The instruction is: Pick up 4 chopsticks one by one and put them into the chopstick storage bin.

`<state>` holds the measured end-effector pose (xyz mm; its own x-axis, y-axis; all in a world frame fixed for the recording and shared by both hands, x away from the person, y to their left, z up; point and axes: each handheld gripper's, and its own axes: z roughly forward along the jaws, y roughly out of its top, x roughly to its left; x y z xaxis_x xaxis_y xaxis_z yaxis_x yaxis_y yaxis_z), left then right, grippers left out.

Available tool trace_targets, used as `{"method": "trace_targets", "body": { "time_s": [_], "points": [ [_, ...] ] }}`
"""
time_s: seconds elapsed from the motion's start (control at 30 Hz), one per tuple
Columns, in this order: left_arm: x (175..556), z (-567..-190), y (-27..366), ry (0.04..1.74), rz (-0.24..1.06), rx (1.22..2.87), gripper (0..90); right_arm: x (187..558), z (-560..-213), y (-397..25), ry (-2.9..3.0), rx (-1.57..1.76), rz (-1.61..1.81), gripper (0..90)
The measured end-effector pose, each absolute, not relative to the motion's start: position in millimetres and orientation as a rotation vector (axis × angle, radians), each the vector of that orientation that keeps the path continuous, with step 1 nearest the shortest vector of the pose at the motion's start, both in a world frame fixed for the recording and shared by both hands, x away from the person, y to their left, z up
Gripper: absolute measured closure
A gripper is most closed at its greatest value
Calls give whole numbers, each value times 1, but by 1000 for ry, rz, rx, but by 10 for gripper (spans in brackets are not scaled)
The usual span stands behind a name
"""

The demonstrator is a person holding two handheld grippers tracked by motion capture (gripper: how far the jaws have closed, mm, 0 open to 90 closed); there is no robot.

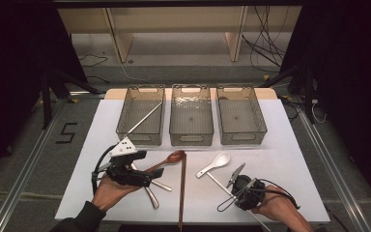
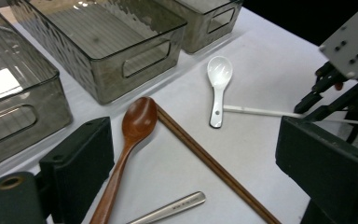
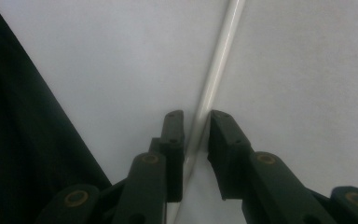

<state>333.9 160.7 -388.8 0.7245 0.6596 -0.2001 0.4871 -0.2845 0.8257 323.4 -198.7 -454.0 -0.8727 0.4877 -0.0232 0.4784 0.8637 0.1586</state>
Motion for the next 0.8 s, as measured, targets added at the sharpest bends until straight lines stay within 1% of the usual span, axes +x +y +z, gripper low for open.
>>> {"method": "trace_targets", "body": {
  "time_s": [0.3,0.57,0.8],
  "points": [
    [334,-389,159,868,224,1953,108,325,-454,-194,2976,806,197,808],
    [333,-387,160,862,210,1936,111,329,-453,-198,3002,801,159,847],
    [333,-387,158,858,211,1940,117,327,-453,-199,3005,763,176,856]
  ]
}}
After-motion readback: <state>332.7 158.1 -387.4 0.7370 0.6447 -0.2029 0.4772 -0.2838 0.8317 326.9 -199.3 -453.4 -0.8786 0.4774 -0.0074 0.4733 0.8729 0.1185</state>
